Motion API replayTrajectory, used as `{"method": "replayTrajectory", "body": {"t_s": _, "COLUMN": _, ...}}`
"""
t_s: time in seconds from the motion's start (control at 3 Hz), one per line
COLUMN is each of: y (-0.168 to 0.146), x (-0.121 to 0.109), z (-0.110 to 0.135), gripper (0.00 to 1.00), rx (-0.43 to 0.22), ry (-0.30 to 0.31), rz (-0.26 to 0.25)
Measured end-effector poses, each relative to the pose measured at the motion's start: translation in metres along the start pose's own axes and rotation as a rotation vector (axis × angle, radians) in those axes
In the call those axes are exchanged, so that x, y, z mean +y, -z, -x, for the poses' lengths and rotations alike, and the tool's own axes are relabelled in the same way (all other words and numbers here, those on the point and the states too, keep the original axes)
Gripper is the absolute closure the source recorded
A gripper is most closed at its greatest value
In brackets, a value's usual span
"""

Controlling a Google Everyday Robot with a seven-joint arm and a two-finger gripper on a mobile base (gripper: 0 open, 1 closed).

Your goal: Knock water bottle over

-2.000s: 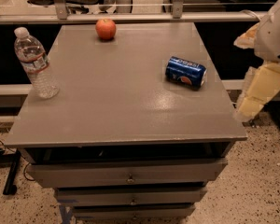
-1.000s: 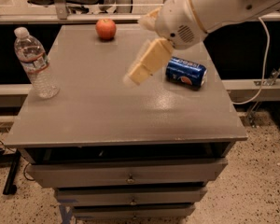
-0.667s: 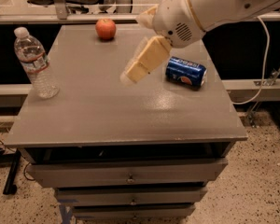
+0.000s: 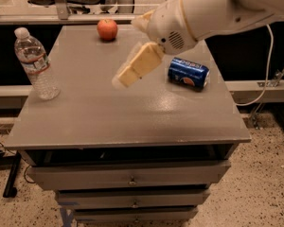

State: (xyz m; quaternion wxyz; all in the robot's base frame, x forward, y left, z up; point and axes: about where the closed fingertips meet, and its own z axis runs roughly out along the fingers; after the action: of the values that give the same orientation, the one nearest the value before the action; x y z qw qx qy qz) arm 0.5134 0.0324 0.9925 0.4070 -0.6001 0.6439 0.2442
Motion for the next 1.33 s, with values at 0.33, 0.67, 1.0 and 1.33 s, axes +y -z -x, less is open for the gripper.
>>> {"method": "replayTrajectory", "body": {"t_s": 0.33, "y": -0.060, "x": -0.003, "z": 0.016, "gripper": 0.00, "rx": -0.167, "ry": -0.006, "rz": 0.020}}
{"method": "replayTrajectory", "body": {"t_s": 0.67, "y": -0.121, "x": -0.015, "z": 0.038, "gripper": 0.00, "rx": -0.320, "ry": 0.001, "rz": 0.032}}
{"method": "replayTrajectory", "body": {"t_s": 1.0, "y": -0.170, "x": -0.021, "z": 0.065, "gripper": 0.00, "rx": -0.443, "ry": 0.005, "rz": 0.054}}
{"method": "replayTrajectory", "body": {"t_s": 1.33, "y": -0.208, "x": -0.019, "z": 0.086, "gripper": 0.00, "rx": -0.525, "ry": -0.004, "rz": 0.088}}
